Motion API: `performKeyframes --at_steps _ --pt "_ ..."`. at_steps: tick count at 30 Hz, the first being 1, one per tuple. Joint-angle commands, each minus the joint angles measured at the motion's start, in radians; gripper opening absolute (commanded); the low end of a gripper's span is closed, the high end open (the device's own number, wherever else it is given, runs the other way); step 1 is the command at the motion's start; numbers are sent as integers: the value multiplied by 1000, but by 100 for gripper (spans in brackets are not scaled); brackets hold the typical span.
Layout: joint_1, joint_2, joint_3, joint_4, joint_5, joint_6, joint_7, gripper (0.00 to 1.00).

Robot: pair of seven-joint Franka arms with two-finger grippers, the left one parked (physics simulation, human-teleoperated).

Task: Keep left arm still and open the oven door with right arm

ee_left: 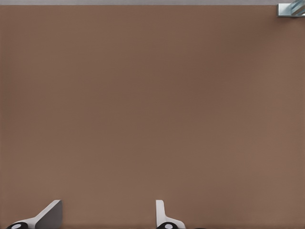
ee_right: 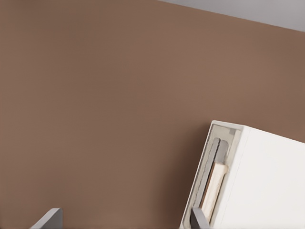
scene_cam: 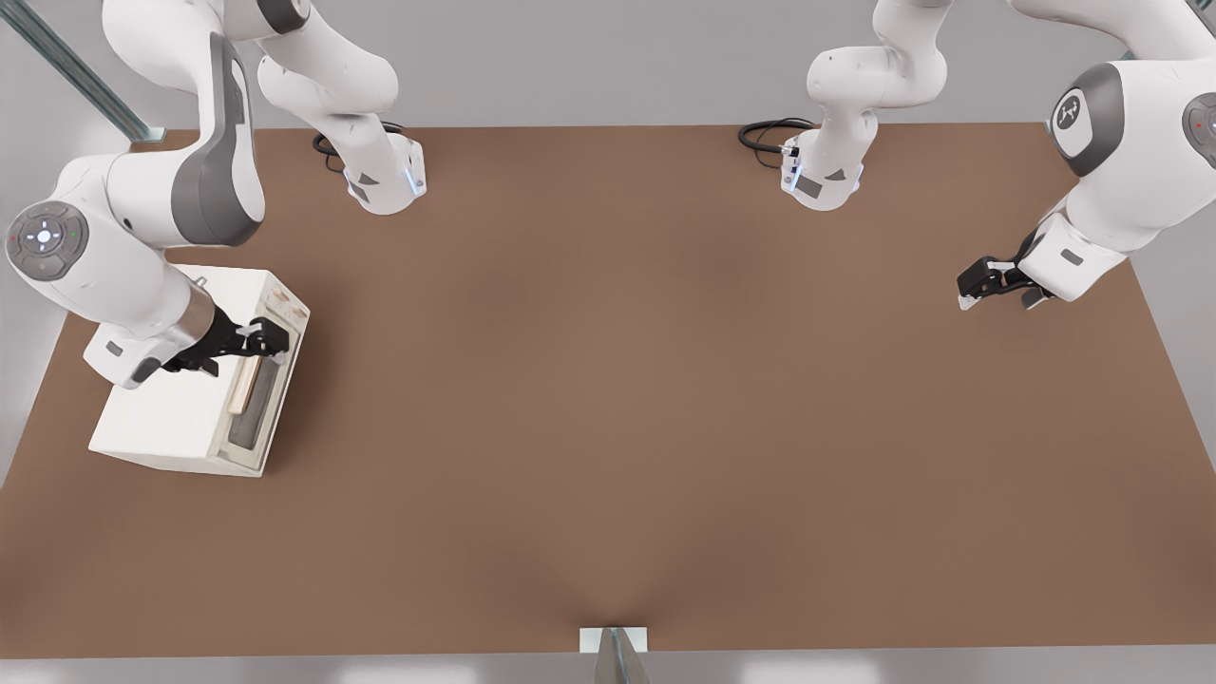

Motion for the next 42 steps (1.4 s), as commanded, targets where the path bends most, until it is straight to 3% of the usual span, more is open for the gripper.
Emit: performKeyframes --at_steps 1,3,5,6,7,9,11,12,13,16,20,25,42 --pt "0 -1 0 1 1 -1 23 100" --pt "0 5 2 0 1 -2 26 100" --pt "26 30 5 1 -133 -33 -99 94" --pt "89 59 6 0 -341 -79 -164 0" --pt "109 137 5 1 -369 -168 -161 0" --pt "178 212 6 13 -568 -189 66 0" --pt "276 277 -3 -68 -674 -265 313 0" --pt "317 257 -113 -212 -680 -162 385 0" --pt "345 260 -213 -234 -682 -91 372 0" --pt "347 243 -219 -247 -734 -136 376 0" --pt "364 238 -222 -300 -791 -102 683 0" --pt "357 260 -262 -323 -812 -16 721 0" --pt "356 286 -288 -398 -812 -21 737 0"
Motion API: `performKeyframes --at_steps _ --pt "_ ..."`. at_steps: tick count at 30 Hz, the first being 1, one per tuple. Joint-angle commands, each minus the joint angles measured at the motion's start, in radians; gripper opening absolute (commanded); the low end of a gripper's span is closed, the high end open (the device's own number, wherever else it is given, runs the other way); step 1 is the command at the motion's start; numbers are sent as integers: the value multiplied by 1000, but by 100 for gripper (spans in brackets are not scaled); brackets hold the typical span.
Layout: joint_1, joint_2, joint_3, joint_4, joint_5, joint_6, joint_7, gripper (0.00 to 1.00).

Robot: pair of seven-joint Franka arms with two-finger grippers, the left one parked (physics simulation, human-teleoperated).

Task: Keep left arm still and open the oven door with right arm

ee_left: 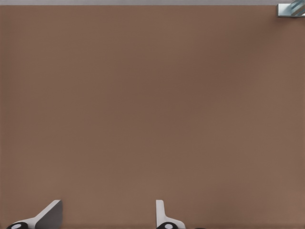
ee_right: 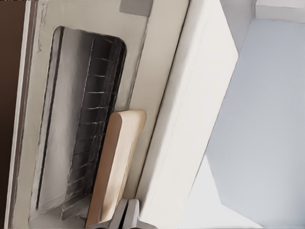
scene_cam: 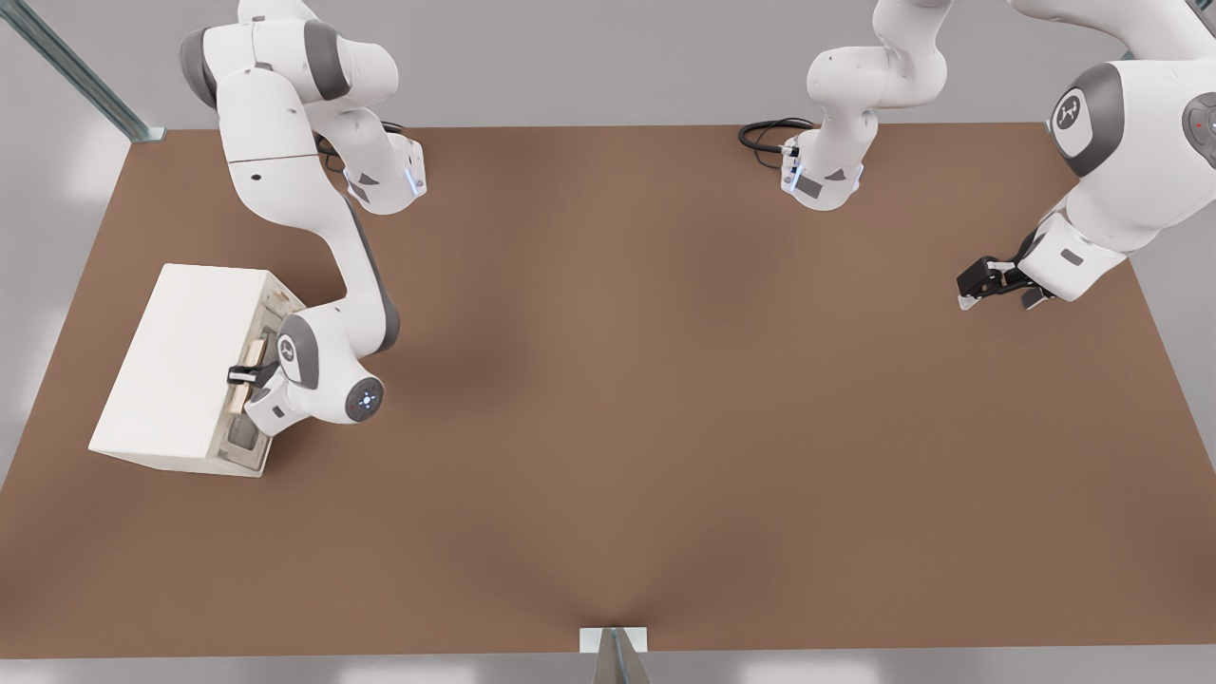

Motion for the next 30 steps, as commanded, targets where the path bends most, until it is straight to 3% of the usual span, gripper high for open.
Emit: performKeyframes --at_steps 1,13,16,18,19,20,22,23,24,25,27,30 --pt "1 1 -1 0 0 7 162 0" --pt "34 18 0 -5 10 30 202 0" --pt "91 16 20 9 87 30 240 0" --pt "99 16 92 51 158 39 262 0" --pt "99 16 138 74 179 68 282 12" --pt "88 4 141 173 358 88 248 100" --pt "42 -45 141 371 584 -93 -353 100" --pt "7 -94 138 440 673 -127 -516 100" --pt "-84 -168 135 457 903 -130 -522 100" --pt "-107 -229 97 456 971 -134 -528 100" --pt "-140 -261 62 508 968 -272 -607 100" --pt "-150 -235 60 543 885 -265 -626 100"
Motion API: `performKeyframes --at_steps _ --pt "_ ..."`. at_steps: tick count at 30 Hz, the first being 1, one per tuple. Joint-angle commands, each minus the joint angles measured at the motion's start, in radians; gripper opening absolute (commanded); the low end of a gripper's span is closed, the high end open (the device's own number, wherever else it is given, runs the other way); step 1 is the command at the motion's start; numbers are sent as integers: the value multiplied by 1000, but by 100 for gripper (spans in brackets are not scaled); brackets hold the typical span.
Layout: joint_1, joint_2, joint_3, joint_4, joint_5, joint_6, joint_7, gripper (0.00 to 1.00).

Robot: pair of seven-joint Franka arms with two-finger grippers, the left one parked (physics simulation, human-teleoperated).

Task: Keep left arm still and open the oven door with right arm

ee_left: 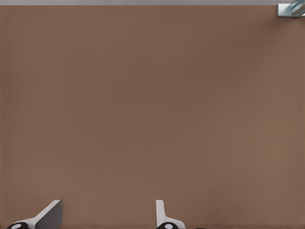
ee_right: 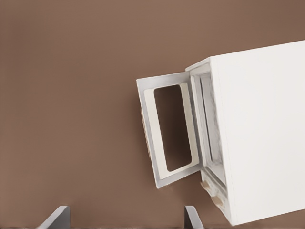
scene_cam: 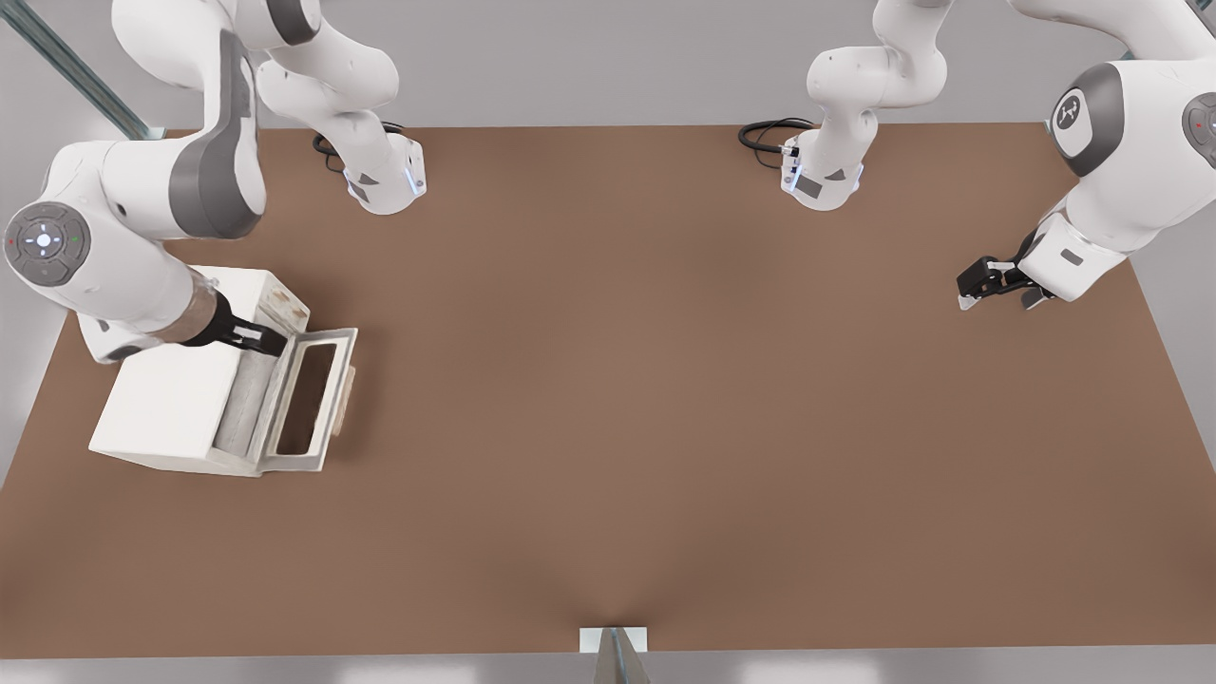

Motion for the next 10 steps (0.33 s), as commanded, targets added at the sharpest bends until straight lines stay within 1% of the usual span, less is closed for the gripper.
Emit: performKeyframes --at_steps 1,2,3,4,10 --pt "-55 6 -2 20 39 -63 -560 100" --pt "-58 6 -2 22 36 -43 -657 100" --pt "-52 6 4 22 -7 -20 -661 100" --pt "-72 3 9 22 -10 3 -670 100" --pt "-73 8 7 25 -8 4 -672 100"
